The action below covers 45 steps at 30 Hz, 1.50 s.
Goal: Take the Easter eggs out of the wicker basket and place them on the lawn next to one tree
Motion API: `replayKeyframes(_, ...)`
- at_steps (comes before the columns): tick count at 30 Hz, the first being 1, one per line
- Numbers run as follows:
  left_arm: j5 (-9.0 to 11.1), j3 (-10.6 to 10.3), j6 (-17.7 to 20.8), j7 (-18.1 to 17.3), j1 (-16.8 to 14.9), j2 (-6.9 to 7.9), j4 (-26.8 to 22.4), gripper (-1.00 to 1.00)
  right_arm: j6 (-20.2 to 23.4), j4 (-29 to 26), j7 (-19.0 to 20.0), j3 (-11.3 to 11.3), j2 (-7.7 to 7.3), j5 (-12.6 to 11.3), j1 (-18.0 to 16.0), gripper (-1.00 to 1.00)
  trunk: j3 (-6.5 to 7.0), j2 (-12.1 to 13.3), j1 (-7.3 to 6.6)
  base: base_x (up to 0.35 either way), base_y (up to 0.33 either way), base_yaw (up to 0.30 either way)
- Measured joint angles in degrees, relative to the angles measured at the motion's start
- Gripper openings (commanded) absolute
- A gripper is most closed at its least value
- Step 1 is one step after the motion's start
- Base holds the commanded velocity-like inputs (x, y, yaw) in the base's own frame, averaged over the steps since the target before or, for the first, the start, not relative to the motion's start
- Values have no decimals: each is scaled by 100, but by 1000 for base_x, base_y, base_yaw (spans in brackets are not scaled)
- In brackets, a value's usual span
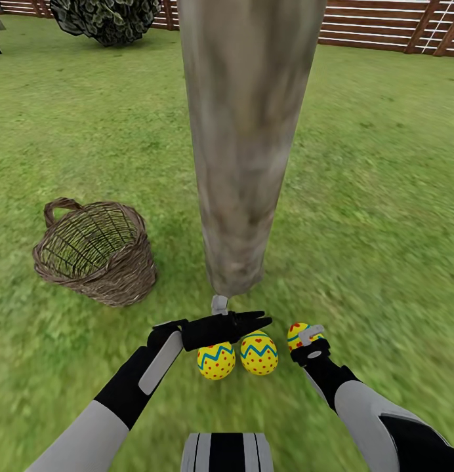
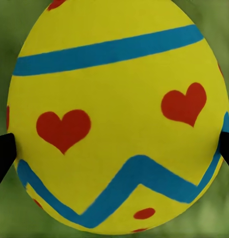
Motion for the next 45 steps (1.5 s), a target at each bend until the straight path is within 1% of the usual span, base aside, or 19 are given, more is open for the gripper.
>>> replayKeyframes(3,2,1,0,2,0,0,6,100,0,0,0,3,0,0,0,100,0,0,0,0,0,0)
replayKeyframes(8,1,1,4,7,0,-2,42,100,-8,278,1,9,0,1,-2,100,110,6,-13,0,0,0)
replayKeyframes(9,1,0,3,9,0,-6,37,100,-17,288,22,-13,1,-51,1,100,132,8,-15,0,0,0)
replayKeyframes(10,1,0,6,13,-1,-6,35,100,-22,290,32,-23,2,-79,2,100,154,10,-17,0,0,0)
replayKeyframes(32,-8,0,2,42,0,-9,42,100,-39,215,34,-23,-7,-97,2,100,642,39,-74,0,0,0)
replayKeyframes(37,-8,0,7,51,0,-9,43,100,-31,170,41,-45,-38,-123,2,100,753,46,-87,0,0,0)
replayKeyframes(39,-14,-3,8,58,0,-24,49,100,-30,158,152,-48,-54,-129,2,100,797,49,-92,0,0,0)
replayKeyframes(41,-19,-1,9,59,0,-40,82,100,-22,132,423,-61,-60,-132,2,100,841,51,-97,0,0,0)
replayKeyframes(42,-23,0,10,60,0,-50,103,100,11,-27,567,-90,-82,-120,2,100,864,53,-100,0,0,0)
replayKeyframes(43,-24,0,12,60,0,-59,124,100,34,-207,624,-101,-103,-141,1,100,886,54,-102,0,0,0)
replayKeyframes(44,-25,0,14,60,0,-69,163,100,72,-411,687,-133,-127,-222,1,100,908,55,-105,0,0,0)
replayKeyframes(45,-25,0,16,60,0,-74,181,100,123,-503,724,-150,-178,-341,2,100,930,57,-107,0,0,0)
